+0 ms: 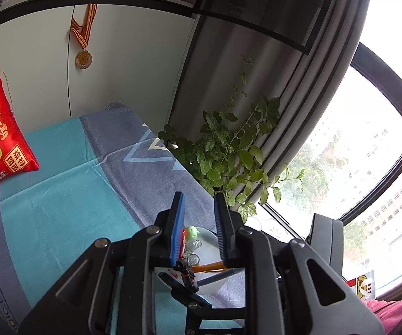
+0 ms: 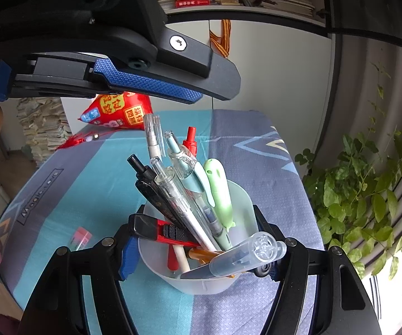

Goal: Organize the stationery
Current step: 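Lower the green highlighter into the cup with the left tool and release, then move the left tool to the pink eraser and grasp it, then lower the pink eraser into the cup with the left tool and release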

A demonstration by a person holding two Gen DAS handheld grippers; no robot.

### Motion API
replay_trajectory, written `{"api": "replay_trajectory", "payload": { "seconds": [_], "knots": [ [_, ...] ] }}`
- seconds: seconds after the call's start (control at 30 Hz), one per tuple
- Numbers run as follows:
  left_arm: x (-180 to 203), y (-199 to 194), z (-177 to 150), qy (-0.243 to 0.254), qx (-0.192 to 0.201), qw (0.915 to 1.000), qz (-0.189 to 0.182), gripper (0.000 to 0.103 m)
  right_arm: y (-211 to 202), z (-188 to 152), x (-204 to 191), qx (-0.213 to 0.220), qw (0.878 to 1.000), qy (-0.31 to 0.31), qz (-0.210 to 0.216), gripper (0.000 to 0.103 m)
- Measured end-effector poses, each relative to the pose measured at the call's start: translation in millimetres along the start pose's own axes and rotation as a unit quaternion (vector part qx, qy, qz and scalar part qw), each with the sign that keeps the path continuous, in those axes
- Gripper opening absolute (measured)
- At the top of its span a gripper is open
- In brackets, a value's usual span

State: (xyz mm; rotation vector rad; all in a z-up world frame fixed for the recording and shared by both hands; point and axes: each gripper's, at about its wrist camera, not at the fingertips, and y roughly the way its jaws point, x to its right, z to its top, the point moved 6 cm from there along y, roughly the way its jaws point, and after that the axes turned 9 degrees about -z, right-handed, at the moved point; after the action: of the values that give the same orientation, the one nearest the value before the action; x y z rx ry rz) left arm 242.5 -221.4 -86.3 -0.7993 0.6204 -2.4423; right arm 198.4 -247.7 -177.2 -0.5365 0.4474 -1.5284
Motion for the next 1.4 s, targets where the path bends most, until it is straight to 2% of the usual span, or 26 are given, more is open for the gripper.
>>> {"api": "replay_trajectory", "payload": {
  "seconds": [0.07,0.13,0.23,0.33,0.47,0.67,0.83,1.1,1.23,1.27,1.3,1.4],
  "knots": [
    [-4,-11,0,-0.003,0.013,0.9999,0.007,0.027,0,0,0,0.0,1.0,0.0,0.0,0.07],
    [-13,-23,-3,-0.006,0.026,0.9993,0.025,0.037,0,0,0,0.0,1.0,0.0,0.0,0.07],
    [-35,-43,-14,-0.017,0.039,0.9969,0.066,0.039,1,0,0,0.0,1.0,0.0,0.0,0.07],
    [-66,-59,-34,-0.052,0.035,0.9939,0.091,0.039,1,0,0,-0.001,1.0,0.0,-0.002,0.07],
    [-98,-69,-70,-0.097,0.004,0.9884,0.116,0.039,1,0,0,-0.002,1.0,0.001,-0.004,0.07],
    [-106,-49,-121,-0.127,-0.073,0.9809,0.128,0.039,0,0,-1,-0.001,1.0,0.003,-0.007,0.07],
    [-106,-27,-140,-0.128,-0.11,0.9748,0.145,0.038,-1,-1,0,-0.001,1.0,0.005,-0.009,0.07],
    [-116,-16,-152,-0.122,-0.132,0.967,0.18,0.039,-5,-2,1,-0.001,1.0,0.003,-0.01,0.07],
    [-120,-13,-155,-0.12,-0.136,0.9651,0.189,0.035,-6,-2,1,-0.001,1.0,0.005,-0.009,0.07],
    [-121,-13,-155,-0.12,-0.136,0.9654,0.188,0.032,-6,-3,0,-0.001,1.0,0.006,-0.009,0.07],
    [-121,-12,-154,-0.123,-0.135,0.9657,0.184,0.017,-6,-2,0,-0.001,1.0,0.006,-0.009,0.07],
    [-119,-13,-149,-0.13,-0.125,0.9688,0.17,0.018,-7,-3,1,-0.001,1.0,0.003,-0.01,0.07]
  ]
}}
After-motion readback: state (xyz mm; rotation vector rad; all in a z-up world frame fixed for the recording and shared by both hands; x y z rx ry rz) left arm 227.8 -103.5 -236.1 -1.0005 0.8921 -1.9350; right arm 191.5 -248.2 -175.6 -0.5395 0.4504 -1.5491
